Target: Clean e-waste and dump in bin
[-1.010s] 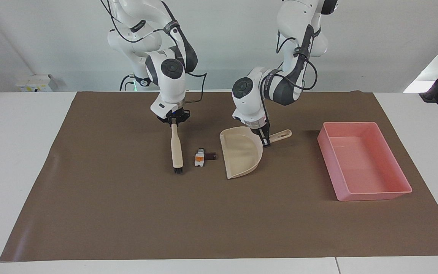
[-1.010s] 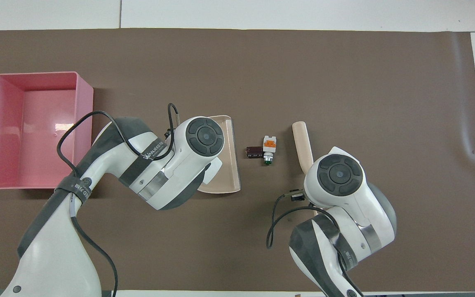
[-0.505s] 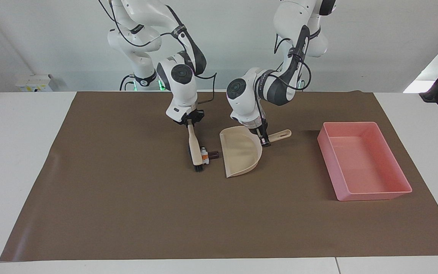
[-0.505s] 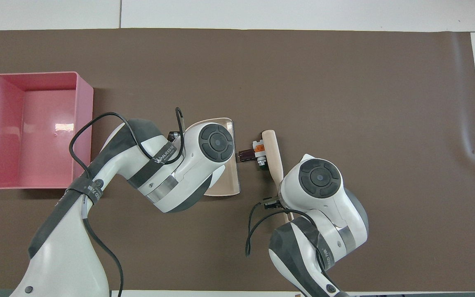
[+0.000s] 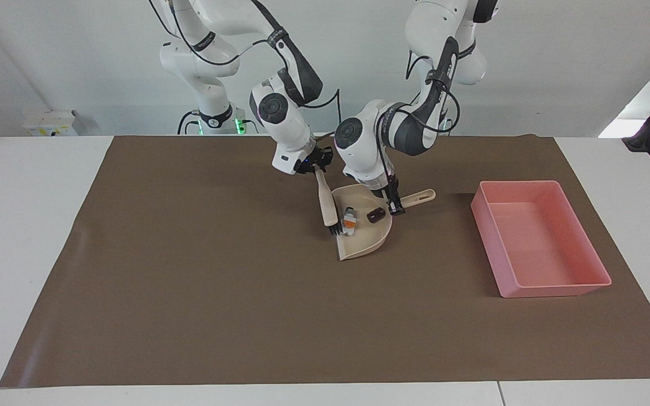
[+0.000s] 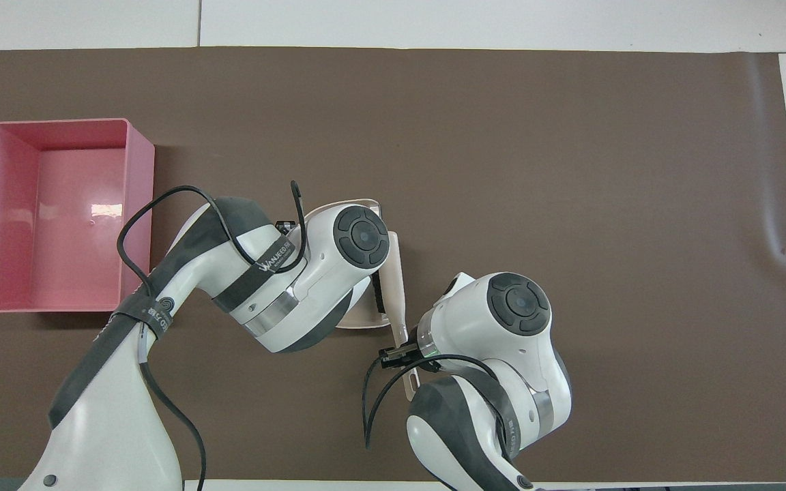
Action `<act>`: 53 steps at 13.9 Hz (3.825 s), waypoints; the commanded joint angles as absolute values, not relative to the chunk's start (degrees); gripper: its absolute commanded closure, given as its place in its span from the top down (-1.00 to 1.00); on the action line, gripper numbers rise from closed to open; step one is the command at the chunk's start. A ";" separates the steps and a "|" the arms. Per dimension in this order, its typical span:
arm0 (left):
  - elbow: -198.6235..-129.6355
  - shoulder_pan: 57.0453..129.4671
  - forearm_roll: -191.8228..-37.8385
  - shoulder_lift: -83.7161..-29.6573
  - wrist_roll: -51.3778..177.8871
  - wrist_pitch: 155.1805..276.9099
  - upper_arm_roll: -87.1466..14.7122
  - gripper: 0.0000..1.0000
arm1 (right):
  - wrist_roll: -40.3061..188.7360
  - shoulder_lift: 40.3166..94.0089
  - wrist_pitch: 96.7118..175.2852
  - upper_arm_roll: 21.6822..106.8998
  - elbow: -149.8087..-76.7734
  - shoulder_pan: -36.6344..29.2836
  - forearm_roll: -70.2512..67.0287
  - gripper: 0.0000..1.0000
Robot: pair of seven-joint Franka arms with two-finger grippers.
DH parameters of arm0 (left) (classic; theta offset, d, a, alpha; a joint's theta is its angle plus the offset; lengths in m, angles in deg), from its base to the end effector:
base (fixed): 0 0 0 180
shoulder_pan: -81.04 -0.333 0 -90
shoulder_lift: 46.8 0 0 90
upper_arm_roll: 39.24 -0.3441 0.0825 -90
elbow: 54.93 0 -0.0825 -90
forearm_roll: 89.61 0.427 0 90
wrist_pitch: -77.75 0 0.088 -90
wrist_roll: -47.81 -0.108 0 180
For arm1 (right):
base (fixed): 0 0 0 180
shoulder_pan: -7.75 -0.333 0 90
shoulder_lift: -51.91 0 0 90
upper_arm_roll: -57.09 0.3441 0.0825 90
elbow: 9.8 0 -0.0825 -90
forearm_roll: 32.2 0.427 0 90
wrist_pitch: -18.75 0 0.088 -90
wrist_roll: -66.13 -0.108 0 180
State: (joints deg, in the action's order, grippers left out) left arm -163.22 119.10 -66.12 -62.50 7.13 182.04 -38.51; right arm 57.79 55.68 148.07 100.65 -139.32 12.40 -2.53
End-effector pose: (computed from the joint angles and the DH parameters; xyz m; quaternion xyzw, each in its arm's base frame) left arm 0.5065 -0.3642 0.3459 -0.6888 0.6809 0.1704 0.1813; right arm 0.4239 0.3588 0.3377 -0.9717 -0.0922 0.1125 0.1863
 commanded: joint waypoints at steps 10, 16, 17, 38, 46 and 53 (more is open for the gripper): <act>-164.27 118.31 -67.18 -62.45 3.44 185.76 -38.89 -1.00 | 51.98 47.70 135.50 99.21 -135.84 15.57 -9.59 -1.00; -168.57 115.23 -70.60 -60.34 -2.09 194.38 -38.81 -1.00 | 52.42 42.42 127.65 83.74 -136.45 15.48 -21.27 -1.00; -168.66 113.84 -73.41 -59.64 -5.76 195.42 -38.81 -1.00 | 52.42 42.50 127.39 81.89 -136.37 15.48 -26.17 -1.00; -163.84 76.23 -86.53 -44.34 -49.25 193.06 -39.86 -1.00 | 73.51 47.78 128.61 57.18 -143.21 15.48 -38.79 -1.00; -162.77 72.16 -64.94 -45.57 -44.06 193.41 -40.21 -1.00 | 74.30 46.81 133.10 54.72 -146.30 15.48 -38.79 -1.00; -165.31 75.23 -44.11 -48.56 -37.18 193.06 -40.12 -1.00 | 74.74 47.42 132.40 54.72 -143.59 15.05 -38.79 1.00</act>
